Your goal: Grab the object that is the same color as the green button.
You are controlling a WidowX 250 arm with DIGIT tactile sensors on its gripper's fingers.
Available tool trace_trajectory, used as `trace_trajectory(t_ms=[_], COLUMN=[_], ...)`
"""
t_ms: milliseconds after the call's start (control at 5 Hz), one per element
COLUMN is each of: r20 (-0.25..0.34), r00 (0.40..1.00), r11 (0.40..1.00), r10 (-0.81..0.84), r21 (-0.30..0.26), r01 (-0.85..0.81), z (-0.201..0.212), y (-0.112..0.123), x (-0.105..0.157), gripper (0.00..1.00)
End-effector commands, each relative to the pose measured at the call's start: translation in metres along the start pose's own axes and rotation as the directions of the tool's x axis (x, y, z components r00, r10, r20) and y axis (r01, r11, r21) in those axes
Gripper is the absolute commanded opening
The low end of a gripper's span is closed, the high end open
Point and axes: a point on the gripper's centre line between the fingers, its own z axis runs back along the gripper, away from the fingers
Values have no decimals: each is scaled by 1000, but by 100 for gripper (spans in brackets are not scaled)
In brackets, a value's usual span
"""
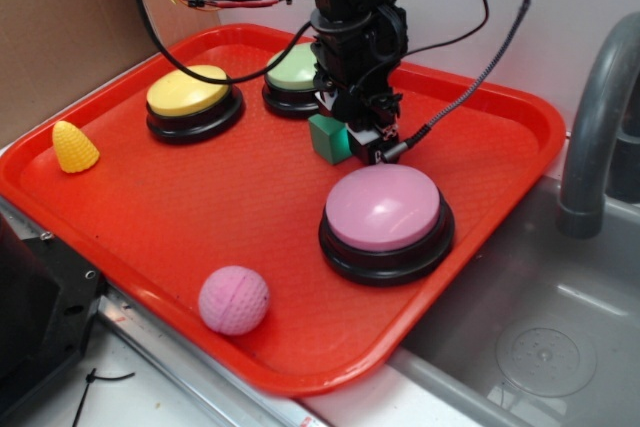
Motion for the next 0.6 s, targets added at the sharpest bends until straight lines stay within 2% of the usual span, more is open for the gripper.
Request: trace_trajectory(t_ms=[0, 200, 400], r20=[-9, -24, -20], r00=[997, 984, 973], r11=[994, 983, 973], r10=[77, 176, 232], r21=[73, 58, -11], r01=[-77, -175, -232], z=[61, 100, 139], y=[19, 33, 51], x=[-1, -21, -51], gripper=[0, 0, 0])
